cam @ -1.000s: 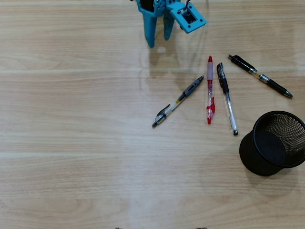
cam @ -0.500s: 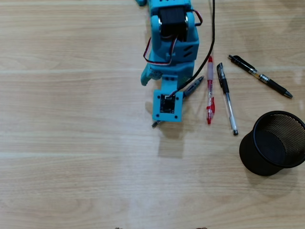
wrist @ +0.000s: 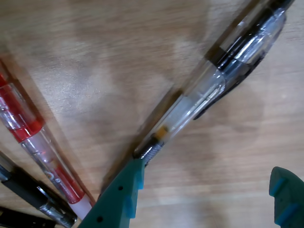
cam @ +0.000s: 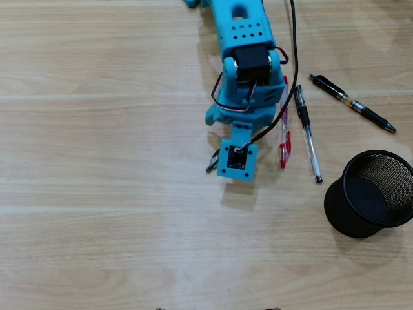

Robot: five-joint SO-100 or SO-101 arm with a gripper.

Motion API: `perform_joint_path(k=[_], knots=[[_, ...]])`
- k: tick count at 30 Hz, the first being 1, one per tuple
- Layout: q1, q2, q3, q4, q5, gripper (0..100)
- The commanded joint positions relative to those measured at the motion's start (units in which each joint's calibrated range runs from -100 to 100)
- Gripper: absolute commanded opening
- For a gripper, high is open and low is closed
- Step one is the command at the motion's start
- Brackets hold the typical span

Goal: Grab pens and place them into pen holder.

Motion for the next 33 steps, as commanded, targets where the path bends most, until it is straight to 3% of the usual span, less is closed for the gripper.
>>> perform_joint_path(k=[1, 9, 12, 15, 27, 33], knots=[[0.02, 0.59, -2.85, -0.4, -0.3, 29], [0.67, 2.62, -2.94, -0.57, -0.35, 28], [1.39, 2.7, -2.75, -0.4, -0.35, 18], [2.2, 2.53, -2.21, -0.14, -0.35, 1], [6.15, -8.8, -3.84, -1.43, 1.43, 2], [1.96, -18.85, -17.15, -22.4, 5.19, 2]])
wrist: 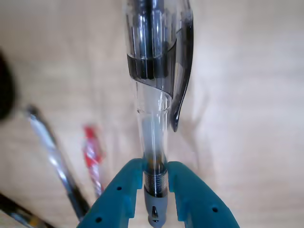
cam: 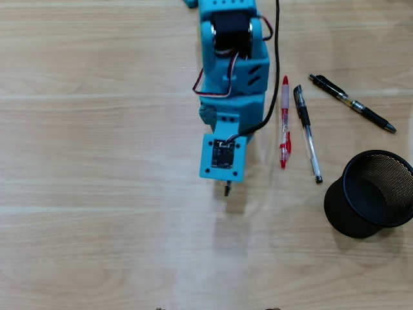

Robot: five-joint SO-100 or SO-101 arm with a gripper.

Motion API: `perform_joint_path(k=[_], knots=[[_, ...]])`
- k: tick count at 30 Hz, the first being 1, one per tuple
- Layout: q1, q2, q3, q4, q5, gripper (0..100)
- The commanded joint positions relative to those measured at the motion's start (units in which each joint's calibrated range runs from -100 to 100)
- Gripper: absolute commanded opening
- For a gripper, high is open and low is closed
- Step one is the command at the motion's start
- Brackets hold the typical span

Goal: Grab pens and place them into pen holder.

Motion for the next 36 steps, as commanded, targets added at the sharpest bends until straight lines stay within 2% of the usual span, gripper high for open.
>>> perform_joint_path(k=[1, 7, 13, 24, 30, 36], knots=[[-4.38, -8.44, -11.01, -16.19, 1.54, 2], [-15.26, -6.33, -13.54, -38.79, 1.59, 2], [-23.25, 2.29, -6.93, -50.82, 1.18, 2], [-24.22, 9.39, -0.32, -52.46, 2.12, 3], [-23.33, 8.55, -0.41, -52.46, 8.81, 20], [-22.2, 2.97, -2.04, -51.51, 11.47, 20]])
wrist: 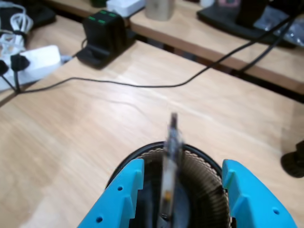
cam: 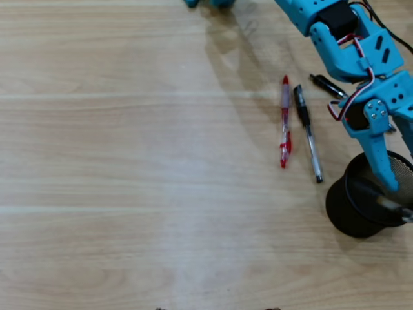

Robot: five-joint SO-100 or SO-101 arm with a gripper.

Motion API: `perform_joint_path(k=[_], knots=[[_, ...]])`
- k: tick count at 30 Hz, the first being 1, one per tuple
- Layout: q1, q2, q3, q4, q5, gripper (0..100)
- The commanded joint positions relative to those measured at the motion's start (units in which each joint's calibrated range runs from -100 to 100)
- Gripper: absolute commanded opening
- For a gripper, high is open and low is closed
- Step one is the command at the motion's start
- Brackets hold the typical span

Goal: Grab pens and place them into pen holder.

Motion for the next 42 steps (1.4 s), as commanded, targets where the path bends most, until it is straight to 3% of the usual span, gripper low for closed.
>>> perform_joint_path(k=[1, 3, 6, 10, 12, 15, 20, 25, 37, 39, 42], knots=[[1.92, -9.05, -2.12, 0.85, 3.03, 20], [3.45, -14.29, -2.21, 7.9, 6.89, 20], [7.81, -21.98, -2.49, 30.08, 10.34, 20], [15.95, -25.45, 2.49, 63.77, 8.72, 20], [17.48, -24.01, 7.29, 70.04, 5.59, 20], [14.66, -20.54, 14.17, 67.03, 0.52, 20], [9.18, -13.78, 22.77, 50.96, -4.97, 20], [6.84, -9.55, 24.49, 44.6, -5.34, 20], [7.16, -3.47, 25.04, 43.91, -5.39, 20], [7.56, -3.55, 24.95, 44.0, -5.44, 16], [9.02, -4.06, 24.58, 44.17, -6.44, 1]])
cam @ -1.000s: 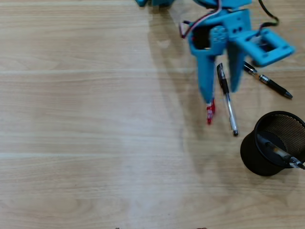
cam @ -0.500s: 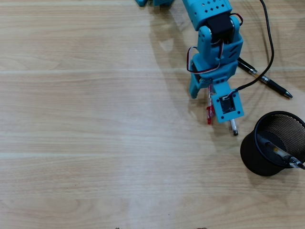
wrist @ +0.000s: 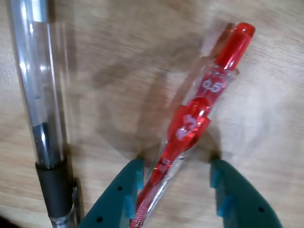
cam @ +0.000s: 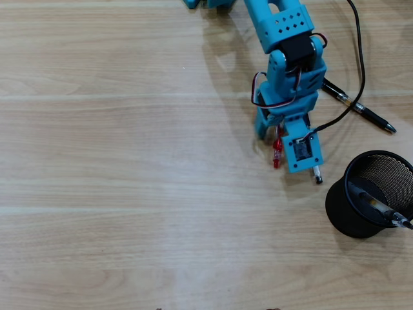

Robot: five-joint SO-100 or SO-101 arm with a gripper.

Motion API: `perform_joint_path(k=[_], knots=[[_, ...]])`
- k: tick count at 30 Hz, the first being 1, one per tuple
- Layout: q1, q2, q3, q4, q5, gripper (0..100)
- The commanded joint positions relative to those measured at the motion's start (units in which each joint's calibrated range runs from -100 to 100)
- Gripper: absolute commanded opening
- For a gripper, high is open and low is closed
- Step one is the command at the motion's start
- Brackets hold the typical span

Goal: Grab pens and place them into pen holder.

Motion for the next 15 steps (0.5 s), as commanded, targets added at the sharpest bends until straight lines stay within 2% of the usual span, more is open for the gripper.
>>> perform_joint_path(k=[1, 6, 9, 12, 15], knots=[[1.66, -0.5, -0.3, -0.1, -1.74, 2], [3.51, -7.01, -1.29, -0.53, -3.21, 2], [4.48, -11.83, -7.72, -2.51, -2.84, 2], [3.83, -14.62, -17.59, -12.82, -2.74, 2], [1.82, -14.37, -24.83, -28.81, -2.74, 2]])
